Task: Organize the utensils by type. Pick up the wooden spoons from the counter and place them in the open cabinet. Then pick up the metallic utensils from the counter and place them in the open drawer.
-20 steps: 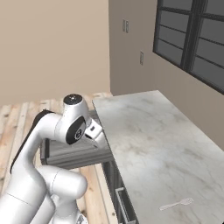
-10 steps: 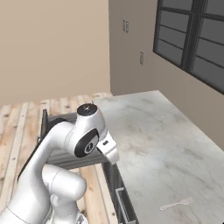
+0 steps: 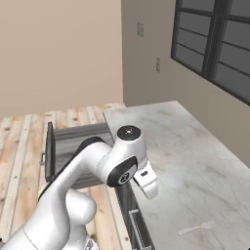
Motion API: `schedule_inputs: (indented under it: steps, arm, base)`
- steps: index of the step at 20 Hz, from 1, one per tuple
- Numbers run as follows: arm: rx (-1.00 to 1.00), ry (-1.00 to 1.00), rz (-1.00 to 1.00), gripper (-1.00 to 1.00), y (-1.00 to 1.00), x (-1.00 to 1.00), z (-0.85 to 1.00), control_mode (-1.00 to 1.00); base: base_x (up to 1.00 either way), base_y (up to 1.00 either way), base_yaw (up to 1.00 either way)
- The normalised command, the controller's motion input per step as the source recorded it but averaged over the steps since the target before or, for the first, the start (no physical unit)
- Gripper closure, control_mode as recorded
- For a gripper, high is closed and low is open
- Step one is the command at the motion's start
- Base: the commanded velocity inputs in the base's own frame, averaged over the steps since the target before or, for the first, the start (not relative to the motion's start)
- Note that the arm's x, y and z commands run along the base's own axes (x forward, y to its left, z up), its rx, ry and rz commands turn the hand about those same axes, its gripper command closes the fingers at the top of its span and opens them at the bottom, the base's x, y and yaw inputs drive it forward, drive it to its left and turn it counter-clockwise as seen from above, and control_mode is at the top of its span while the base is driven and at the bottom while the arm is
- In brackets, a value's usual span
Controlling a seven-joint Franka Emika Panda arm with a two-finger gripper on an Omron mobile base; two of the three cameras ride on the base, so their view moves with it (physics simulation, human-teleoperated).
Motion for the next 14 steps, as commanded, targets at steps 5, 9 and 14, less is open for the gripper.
schedule_inputs:
  steps: [5, 9, 14]
  arm:
    - [0.09, 0.00, -0.16, -1.00, -0.67, -0.30, -0.15, -1.00]
    - [0.08, 0.00, -0.12, -1.00, -0.63, -0.15, -0.26, -1.00]
    - [0.04, 0.02, -0.09, -1.00, -0.62, 0.01, -0.27, -1.00]
  base:
    - [0.00, 0.00, 0.00]
    - [0.00, 0.00, 0.00]
    - [0.00, 0.00, 0.00]
